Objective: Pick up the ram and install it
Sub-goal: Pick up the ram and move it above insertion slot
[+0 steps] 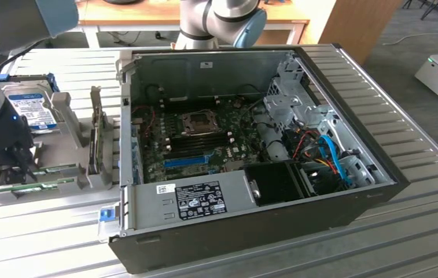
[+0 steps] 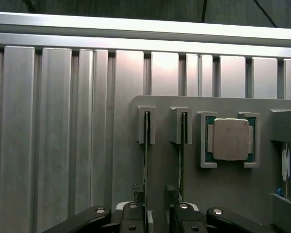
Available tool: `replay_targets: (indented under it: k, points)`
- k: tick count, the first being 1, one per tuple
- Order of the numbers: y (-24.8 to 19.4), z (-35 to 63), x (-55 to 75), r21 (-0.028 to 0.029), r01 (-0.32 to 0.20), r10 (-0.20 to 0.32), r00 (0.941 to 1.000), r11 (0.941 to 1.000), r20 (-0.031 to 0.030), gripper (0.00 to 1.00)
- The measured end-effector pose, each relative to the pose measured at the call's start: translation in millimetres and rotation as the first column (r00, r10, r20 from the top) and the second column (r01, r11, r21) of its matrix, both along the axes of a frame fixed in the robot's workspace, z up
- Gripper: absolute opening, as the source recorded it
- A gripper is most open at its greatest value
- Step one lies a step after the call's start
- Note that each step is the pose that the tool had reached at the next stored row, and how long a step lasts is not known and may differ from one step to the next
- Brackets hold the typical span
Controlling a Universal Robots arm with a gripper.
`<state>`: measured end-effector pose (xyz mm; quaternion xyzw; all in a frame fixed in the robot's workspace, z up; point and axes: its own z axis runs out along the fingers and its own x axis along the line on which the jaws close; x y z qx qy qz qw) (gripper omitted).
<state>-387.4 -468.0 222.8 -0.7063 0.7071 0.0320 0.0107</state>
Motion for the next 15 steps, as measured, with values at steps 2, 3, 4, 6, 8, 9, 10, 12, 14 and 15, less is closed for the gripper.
replay_targets:
  k: [2,3,4,6,8,9,10,12,14,15]
  points:
    - [-0.1,-3.1,0.0,-0.0001,0.000,0.000,1.0000,1.0000,-0.0001,0.29]
    - [-0.1,-4.4,0.0,0.0000,0.000,0.000,1.0000,1.0000,0.0000,0.29]
    - [-0.1,-5.5,0.0,0.0000,0.000,0.000,1.0000,1.0000,0.0000,0.29]
    - [-0.1,-5.8,0.0,-0.0002,0.000,0.000,1.0000,1.0000,-0.0002,0.29]
    - [-0.1,-5.8,0.0,-0.0001,0.000,0.000,1.0000,1.0000,-0.0002,0.29]
    - [-0.4,-5.9,0.0,-0.0001,0.000,0.000,1.0000,1.0000,-0.0001,0.29]
    - [-1.0,-6.1,0.1,0.0002,0.000,0.000,1.0000,1.0000,0.0002,0.29]
    - [-2.8,-5.9,0.0,0.0000,0.000,0.000,1.0000,1.0000,-0.0001,0.29]
    - [-4.0,-5.9,0.0,-0.0001,0.000,0.000,1.0000,1.0000,-0.0001,0.29]
    - [-4.0,-5.9,0.0,-0.0001,0.000,0.000,1.0000,1.0000,-0.0001,0.29]
